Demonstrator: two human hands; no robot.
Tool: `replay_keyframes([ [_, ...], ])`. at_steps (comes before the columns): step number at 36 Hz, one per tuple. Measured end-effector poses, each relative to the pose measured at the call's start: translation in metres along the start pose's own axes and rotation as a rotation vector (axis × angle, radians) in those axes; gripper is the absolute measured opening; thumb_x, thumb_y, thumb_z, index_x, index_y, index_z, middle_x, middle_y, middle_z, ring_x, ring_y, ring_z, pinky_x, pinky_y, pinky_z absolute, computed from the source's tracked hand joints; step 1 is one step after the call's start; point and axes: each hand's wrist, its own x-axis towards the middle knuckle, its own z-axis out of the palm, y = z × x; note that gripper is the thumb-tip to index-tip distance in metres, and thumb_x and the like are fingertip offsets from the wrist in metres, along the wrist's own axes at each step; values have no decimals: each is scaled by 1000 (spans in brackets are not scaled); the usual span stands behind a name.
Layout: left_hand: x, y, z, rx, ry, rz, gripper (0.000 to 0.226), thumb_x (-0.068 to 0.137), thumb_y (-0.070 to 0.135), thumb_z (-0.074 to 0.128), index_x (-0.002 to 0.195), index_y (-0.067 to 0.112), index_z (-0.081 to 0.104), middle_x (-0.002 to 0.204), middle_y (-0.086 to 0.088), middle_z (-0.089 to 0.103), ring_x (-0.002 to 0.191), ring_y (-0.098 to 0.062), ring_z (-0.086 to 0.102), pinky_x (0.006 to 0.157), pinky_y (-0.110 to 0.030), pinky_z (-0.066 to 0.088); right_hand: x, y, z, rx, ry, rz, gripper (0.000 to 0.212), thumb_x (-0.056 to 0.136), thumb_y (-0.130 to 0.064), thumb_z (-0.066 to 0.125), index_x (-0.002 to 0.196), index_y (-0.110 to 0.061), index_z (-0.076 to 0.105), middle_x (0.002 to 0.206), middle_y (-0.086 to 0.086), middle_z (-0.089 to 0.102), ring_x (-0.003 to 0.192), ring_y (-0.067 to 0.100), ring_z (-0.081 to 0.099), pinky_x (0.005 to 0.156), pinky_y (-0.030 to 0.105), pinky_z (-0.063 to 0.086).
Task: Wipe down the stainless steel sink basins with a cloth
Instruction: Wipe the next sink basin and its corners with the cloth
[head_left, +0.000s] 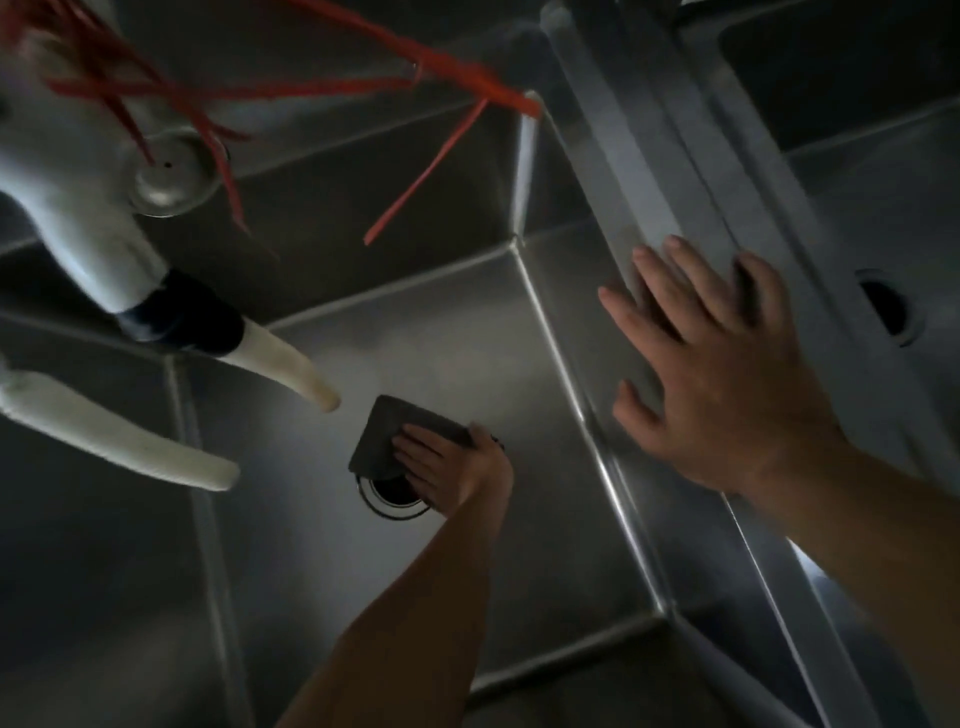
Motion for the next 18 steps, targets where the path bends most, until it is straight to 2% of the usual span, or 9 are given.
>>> replay_keyframes([
  [3,10,22,8,-79,78,-91,81,97,51,37,154,3,5,161,-22,4,150,-36,8,119,-44,6,-1,0,1,-4,15,-6,71,85,-49,40,149,-18,40,161,12,24,151,27,14,114,62,15],
  [6,33,32,10,-40,79,-108,82,96,55,26,155,7,-5,161,-16,-15,149,-32,-15,119,-43,-12,1,-1,-1,2,6,-5,72,84,-48,41,150,-19,39,161,13,24,151,28,15,113,64,16],
  [11,86,45,1,77,244,143,79,96,48,41,155,3,11,162,-18,8,150,-34,6,120,-50,4,1,-2,-6,-10,-52,6,83,81,-52,44,155,-19,26,163,13,19,152,28,10,115,64,12],
  [15,142,56,-13,174,315,241,77,95,49,33,155,5,15,162,-17,12,150,-34,8,120,-48,3,2,-2,-6,-3,-72,-2,85,82,-52,43,157,-19,20,164,13,15,153,28,7,116,64,11],
  [18,151,68,-15,182,319,264,74,94,45,29,154,5,18,162,-16,14,150,-34,9,120,-49,4,3,-2,-7,-2,-91,-6,84,82,-51,45,156,-19,20,164,13,12,153,28,6,116,65,10],
])
